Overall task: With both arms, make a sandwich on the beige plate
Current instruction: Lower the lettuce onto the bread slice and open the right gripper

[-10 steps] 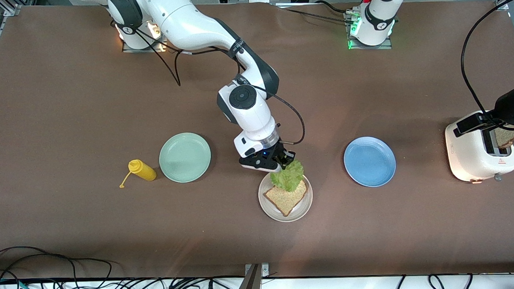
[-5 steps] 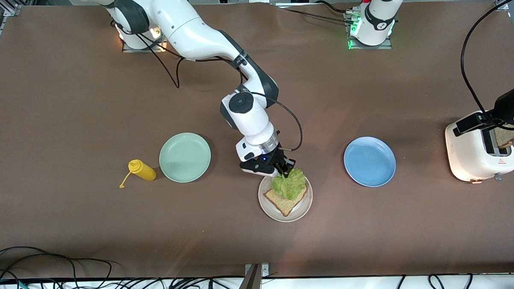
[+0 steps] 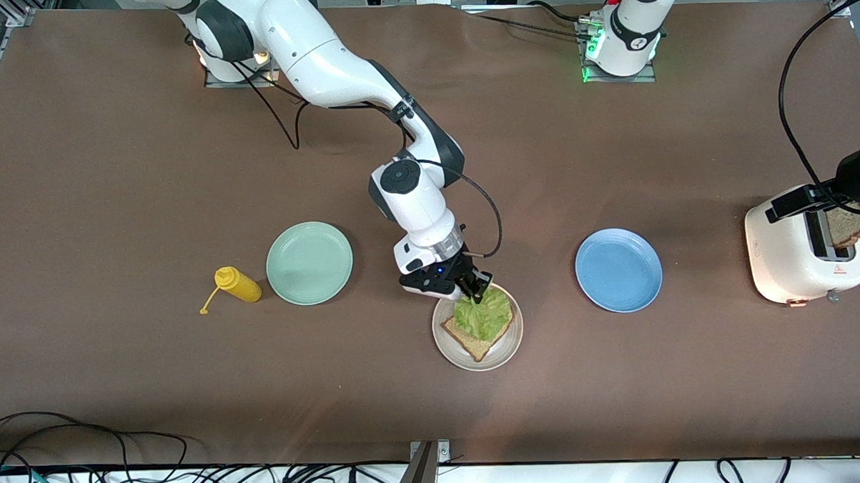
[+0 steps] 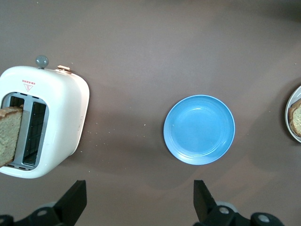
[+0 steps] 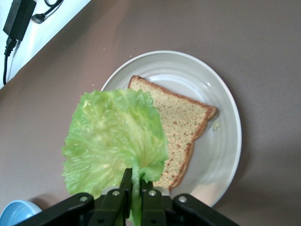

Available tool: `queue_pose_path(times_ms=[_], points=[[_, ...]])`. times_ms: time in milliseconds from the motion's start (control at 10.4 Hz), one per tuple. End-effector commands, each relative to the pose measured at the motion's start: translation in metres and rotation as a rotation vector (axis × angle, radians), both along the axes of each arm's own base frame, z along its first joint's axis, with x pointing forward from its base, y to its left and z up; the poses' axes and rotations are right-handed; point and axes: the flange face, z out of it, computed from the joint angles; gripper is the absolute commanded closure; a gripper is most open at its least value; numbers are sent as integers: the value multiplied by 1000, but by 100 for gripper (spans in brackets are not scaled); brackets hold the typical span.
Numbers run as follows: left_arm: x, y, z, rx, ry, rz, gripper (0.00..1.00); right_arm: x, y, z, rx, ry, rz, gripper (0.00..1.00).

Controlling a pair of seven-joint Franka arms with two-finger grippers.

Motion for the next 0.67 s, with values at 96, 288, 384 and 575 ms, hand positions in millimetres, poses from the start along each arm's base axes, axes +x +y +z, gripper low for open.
queue_pose_path(times_ms=[96, 288, 384, 575], points=[[-7, 13, 5, 1, 1, -2, 0, 5, -2, -18, 23, -28, -16, 100], [-7, 10, 4, 0, 4, -4, 0, 5, -3, -24, 23, -32, -15, 100], [-7, 10, 4, 1, 5, -6, 0, 4, -2, -24, 21, -33, -13, 100], [-7, 11, 2, 2, 6, -6, 0, 7, -4, -22, -29, -79, 70, 1]])
